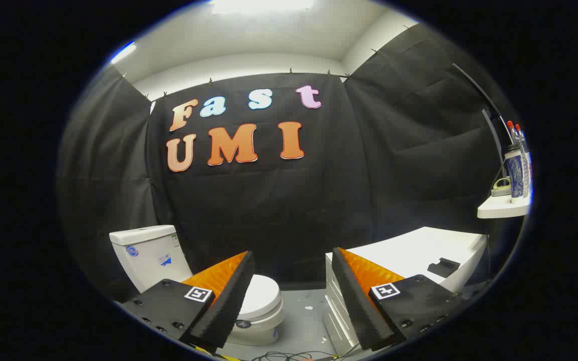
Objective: Open the toilet lid.
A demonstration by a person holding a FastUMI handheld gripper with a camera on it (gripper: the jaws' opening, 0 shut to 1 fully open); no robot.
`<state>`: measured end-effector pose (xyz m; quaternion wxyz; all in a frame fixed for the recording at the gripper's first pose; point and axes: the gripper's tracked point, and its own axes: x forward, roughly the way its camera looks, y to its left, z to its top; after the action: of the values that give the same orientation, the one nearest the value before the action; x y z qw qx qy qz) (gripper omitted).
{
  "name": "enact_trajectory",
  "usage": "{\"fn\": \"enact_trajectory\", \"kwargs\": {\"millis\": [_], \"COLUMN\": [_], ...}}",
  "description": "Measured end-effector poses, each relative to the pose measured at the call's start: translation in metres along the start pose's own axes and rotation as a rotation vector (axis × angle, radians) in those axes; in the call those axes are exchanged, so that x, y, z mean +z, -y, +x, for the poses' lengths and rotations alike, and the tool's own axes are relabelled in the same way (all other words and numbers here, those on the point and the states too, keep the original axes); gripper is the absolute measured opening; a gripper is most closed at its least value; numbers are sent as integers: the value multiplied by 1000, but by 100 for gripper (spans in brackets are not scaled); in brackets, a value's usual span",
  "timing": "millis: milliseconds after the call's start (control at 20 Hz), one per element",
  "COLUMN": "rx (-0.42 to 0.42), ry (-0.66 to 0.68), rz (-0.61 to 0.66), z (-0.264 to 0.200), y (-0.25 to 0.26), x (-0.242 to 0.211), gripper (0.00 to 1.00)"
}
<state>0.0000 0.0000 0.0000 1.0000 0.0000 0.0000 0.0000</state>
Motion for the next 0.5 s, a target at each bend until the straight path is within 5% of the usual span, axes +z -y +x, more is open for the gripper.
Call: {"fn": "enact_trajectory", "kwargs": {"millis": [500], "rx": [-4], "ry": [-3], "rz": [3], "z": [0], "y": [1], "x": [0], "gripper": [99]}}
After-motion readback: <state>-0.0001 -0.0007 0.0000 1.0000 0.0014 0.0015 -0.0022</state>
